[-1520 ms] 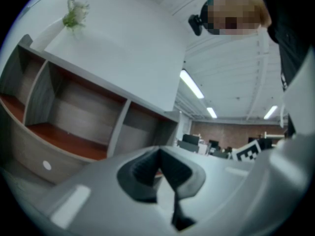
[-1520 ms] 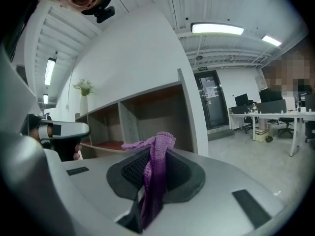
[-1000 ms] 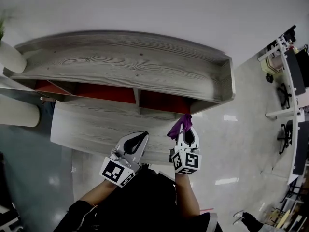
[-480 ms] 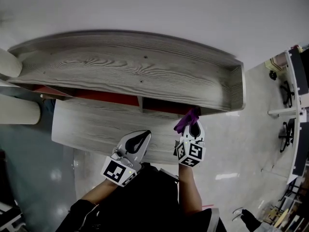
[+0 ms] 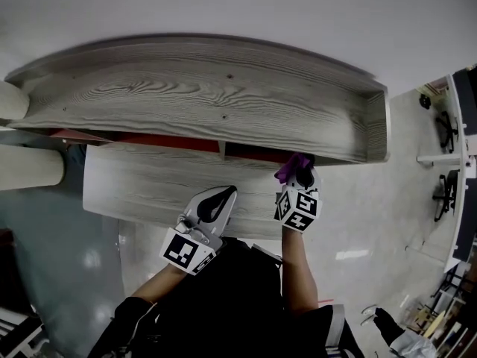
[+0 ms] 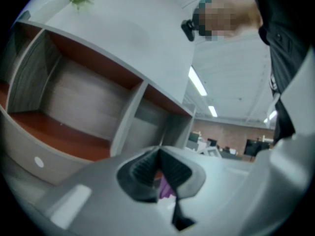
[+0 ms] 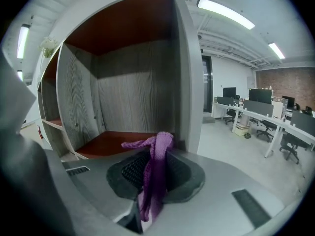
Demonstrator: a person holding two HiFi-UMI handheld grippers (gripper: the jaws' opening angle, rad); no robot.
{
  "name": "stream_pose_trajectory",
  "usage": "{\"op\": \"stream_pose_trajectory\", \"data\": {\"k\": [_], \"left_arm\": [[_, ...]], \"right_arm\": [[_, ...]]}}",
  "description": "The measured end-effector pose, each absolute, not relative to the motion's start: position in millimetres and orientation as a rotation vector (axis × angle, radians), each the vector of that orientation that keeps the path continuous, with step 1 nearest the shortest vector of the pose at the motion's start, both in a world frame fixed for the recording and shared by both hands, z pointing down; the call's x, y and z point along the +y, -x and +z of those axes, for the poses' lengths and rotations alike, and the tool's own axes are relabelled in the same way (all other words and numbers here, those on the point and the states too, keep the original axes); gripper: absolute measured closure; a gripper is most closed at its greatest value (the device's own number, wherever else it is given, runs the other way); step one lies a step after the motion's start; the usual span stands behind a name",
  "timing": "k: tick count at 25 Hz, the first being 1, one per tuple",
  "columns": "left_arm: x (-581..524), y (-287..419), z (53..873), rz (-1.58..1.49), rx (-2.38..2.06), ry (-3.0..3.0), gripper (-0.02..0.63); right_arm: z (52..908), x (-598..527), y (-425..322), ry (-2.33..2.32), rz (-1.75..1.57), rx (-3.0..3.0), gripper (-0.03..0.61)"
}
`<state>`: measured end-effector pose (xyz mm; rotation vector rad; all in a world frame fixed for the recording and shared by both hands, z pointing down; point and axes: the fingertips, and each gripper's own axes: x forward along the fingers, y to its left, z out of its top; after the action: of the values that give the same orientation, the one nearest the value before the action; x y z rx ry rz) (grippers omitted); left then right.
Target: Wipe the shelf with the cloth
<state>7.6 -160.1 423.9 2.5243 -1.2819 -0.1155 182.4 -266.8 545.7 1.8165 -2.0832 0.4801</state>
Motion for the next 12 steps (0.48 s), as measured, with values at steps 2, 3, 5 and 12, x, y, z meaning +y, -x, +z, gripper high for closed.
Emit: {"op": "stream_pose_trajectory", "data": {"k": [2,3,5,12], "left_arm": [[-159,-4,425,-0.115,-1.283,-2.519,0.611],[-159,-2,426,-0.116,-1.286,-2.519,0.611],[-159,3,425,-0.117,-1.295,-2.52,0.611],[-156,16,424,-0.127,-1.312,-2.522,0.611]], "right_arm": [[548,-270,-181,-1.815,0.479,-2.071,0.525],[548,-272,-179,-1.817,0.478,-2.068,0.525],[549,-277,-176,-1.82,0.473,-2.064,0.526],[551,-284,-168,-1.773,0.405,-2.038,0.526]]}}
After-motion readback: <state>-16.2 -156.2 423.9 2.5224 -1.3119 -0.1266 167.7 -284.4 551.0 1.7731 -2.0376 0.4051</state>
